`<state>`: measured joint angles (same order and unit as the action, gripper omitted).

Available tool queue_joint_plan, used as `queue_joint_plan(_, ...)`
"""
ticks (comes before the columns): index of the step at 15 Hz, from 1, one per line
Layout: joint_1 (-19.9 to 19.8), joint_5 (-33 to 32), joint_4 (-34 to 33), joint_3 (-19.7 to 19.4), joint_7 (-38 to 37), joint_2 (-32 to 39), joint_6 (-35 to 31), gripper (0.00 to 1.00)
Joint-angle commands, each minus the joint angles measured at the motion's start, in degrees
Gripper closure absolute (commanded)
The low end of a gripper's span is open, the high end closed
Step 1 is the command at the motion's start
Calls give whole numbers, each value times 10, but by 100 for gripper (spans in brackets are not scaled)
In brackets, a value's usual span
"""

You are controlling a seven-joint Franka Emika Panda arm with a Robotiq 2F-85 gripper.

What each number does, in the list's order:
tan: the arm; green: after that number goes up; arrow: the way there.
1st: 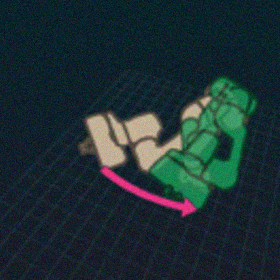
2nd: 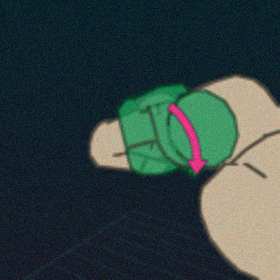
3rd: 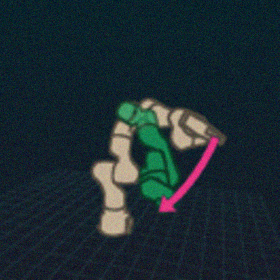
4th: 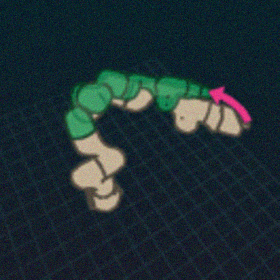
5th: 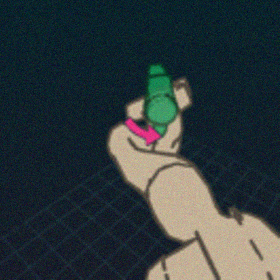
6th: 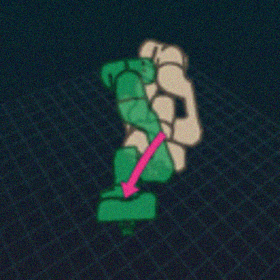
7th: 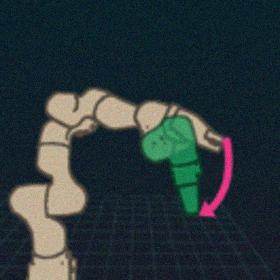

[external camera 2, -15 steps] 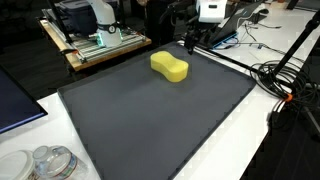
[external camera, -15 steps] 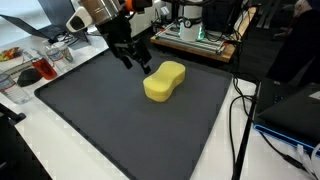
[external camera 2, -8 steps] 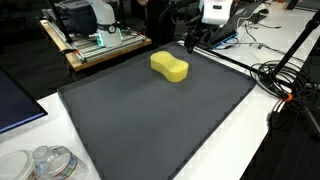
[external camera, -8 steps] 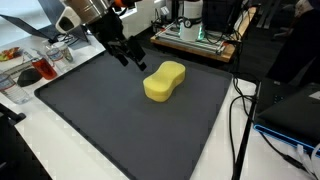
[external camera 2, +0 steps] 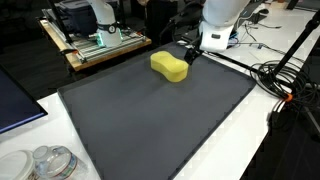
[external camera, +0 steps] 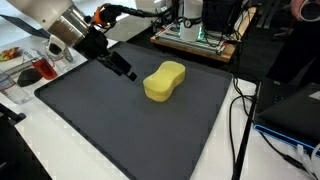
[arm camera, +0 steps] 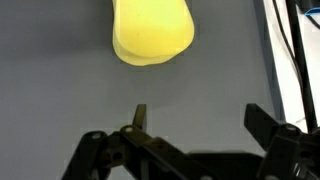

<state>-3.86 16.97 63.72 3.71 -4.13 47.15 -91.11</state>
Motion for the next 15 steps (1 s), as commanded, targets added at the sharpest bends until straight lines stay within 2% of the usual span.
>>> queue_joint_plan(1,-31,52,-51,19,18,45,23,0)
queue_joint_plan(3,-47,79,-20,27,41,34,-2,0)
queue_joint_plan(10,-70,144,178,49,191,-61,-202,0)
queue_joint_plan(15,-96,184,306,61,295,-144,-269,0)
